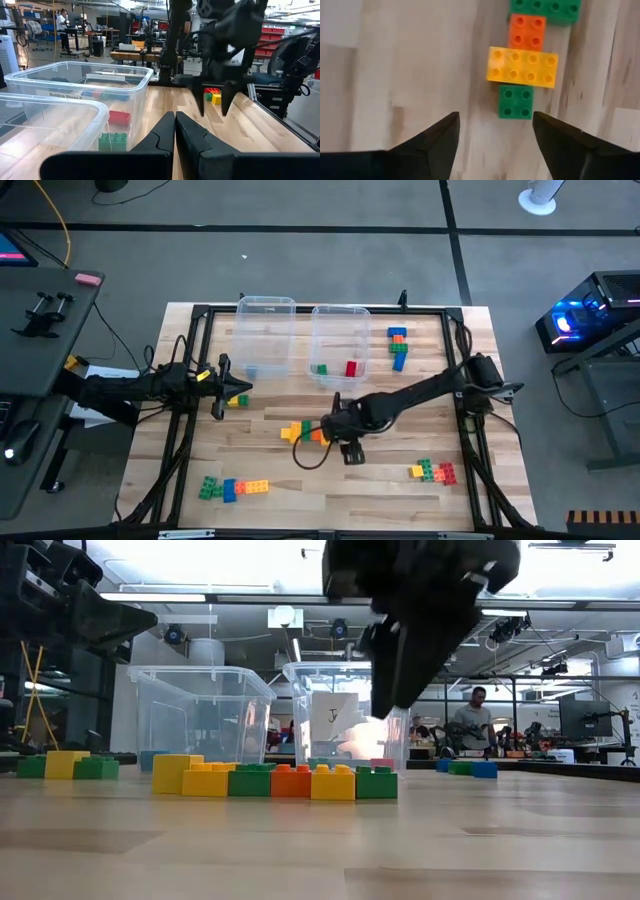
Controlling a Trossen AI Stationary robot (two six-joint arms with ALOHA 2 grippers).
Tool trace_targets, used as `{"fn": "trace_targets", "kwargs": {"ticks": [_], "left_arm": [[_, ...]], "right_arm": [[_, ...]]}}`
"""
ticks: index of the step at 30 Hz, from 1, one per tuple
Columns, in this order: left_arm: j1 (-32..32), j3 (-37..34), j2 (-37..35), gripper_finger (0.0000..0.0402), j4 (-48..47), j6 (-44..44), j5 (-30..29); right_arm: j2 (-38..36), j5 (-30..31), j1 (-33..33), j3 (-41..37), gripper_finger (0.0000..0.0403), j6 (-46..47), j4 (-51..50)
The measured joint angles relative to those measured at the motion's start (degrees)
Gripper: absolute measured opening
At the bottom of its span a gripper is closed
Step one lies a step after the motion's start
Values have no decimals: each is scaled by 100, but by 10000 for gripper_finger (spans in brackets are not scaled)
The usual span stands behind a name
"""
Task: Sort blocks by size
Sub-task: Put the green small game piece into the left transparent bin
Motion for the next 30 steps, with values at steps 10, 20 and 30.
{"fn": "trace_targets", "kwargs": {"ticks": [10,20,30], "left_arm": [[0,0,-1,3,-1,0,0],[0,2,-2,3,-1,0,-2],[2,0,0,3,-2,0,0]], "right_arm": [[410,-13,-114,-221,254,-71,583],[833,151,-69,-196,243,62,619],[250,576,-368,935,136,-714,-551]]}}
